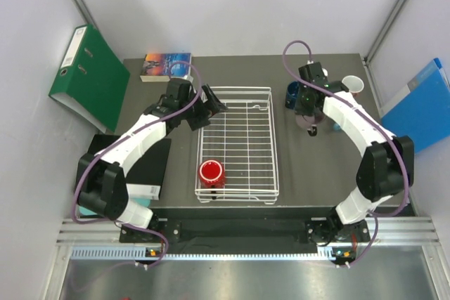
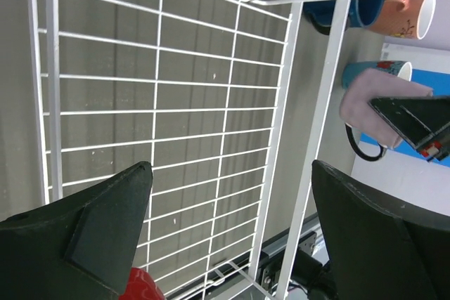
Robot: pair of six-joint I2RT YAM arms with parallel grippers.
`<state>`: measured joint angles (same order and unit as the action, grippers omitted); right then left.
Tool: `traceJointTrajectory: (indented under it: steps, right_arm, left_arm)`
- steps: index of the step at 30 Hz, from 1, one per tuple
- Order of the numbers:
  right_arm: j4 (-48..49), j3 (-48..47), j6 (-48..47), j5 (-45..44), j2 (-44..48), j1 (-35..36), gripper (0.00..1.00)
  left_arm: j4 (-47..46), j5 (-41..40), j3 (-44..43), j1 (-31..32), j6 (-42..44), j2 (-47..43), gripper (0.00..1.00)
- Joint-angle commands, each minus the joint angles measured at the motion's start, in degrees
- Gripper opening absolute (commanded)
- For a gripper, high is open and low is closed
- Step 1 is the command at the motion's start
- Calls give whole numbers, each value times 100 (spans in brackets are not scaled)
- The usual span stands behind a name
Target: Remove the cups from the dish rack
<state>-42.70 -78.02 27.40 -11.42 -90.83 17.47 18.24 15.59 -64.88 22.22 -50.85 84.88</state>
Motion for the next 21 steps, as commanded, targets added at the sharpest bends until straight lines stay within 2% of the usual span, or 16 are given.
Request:
traceJointTrajectory:
  steps: [1,13,21]
  right_arm:
    - [657,-143,46,272,-268,-7,0]
    - [895,-372,116,254,-1306,-16,0]
    - [746,-995,161,351,-1894,-7,0]
  left_arm:
    - [-154,154,221,19,-39,-244,98]
    - [145,-118,186,11,93,-385,98]
    - [347,-171,28,19,181,-288,98]
